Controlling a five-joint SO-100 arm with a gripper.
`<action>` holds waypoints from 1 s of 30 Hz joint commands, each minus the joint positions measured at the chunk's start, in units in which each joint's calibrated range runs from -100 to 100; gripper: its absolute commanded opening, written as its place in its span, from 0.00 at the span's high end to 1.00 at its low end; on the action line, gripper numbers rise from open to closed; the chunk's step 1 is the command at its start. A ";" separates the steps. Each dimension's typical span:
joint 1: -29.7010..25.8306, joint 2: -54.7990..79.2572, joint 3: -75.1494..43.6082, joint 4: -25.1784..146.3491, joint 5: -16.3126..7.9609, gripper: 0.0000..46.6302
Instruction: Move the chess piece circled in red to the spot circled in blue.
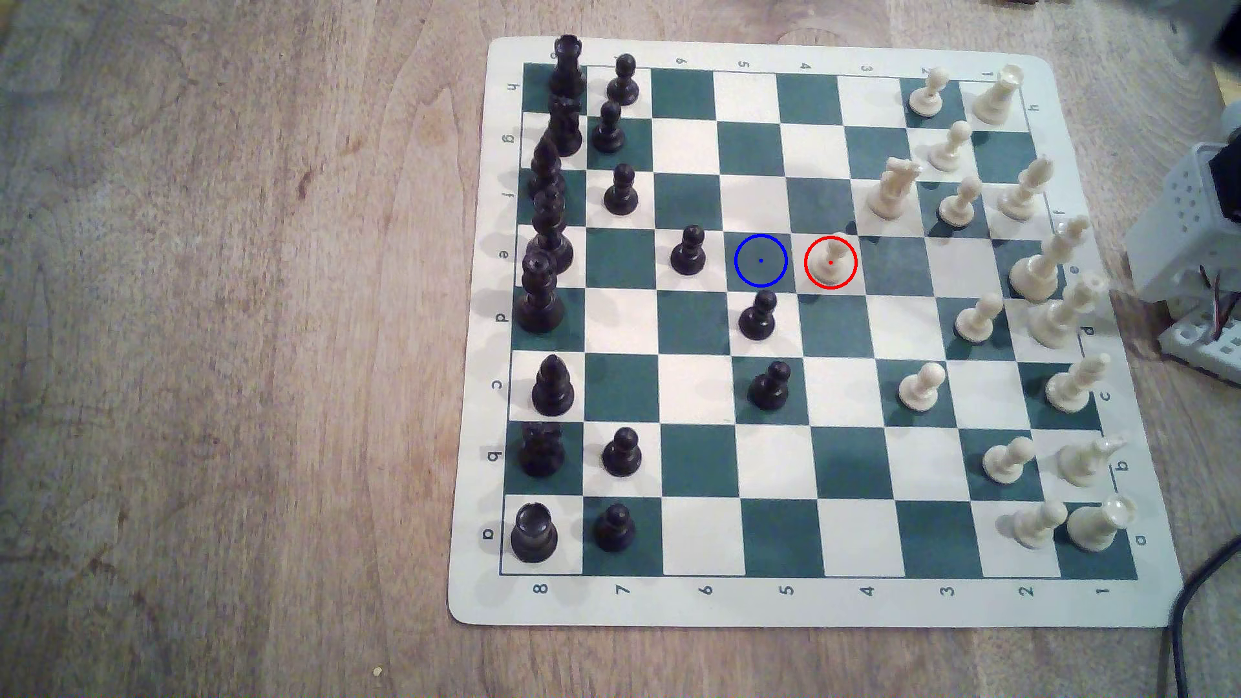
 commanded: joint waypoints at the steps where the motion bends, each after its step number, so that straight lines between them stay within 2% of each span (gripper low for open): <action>1: -1.03 2.21 -3.30 2.01 -8.89 1.00; 3: -1.11 3.23 -1.85 2.91 -8.64 0.95; 4: -1.26 3.82 -1.85 3.57 -8.50 0.85; 5: -1.65 4.16 -1.85 4.30 -8.25 0.84; 6: -2.12 6.29 -2.48 5.78 -6.94 0.89; 7: -2.36 8.58 -4.11 7.66 -6.35 0.89; 12: -3.45 22.92 -13.72 17.74 -6.40 0.90; 14: -3.84 26.23 -14.54 18.80 -6.45 0.87; 15: -4.00 29.46 -14.99 19.70 -6.15 0.79; 17: -4.00 32.09 -15.26 20.11 -6.01 0.74; 27: -3.61 51.53 -20.61 18.96 -7.96 0.69; 30: -3.53 56.20 -20.70 16.51 -8.30 0.71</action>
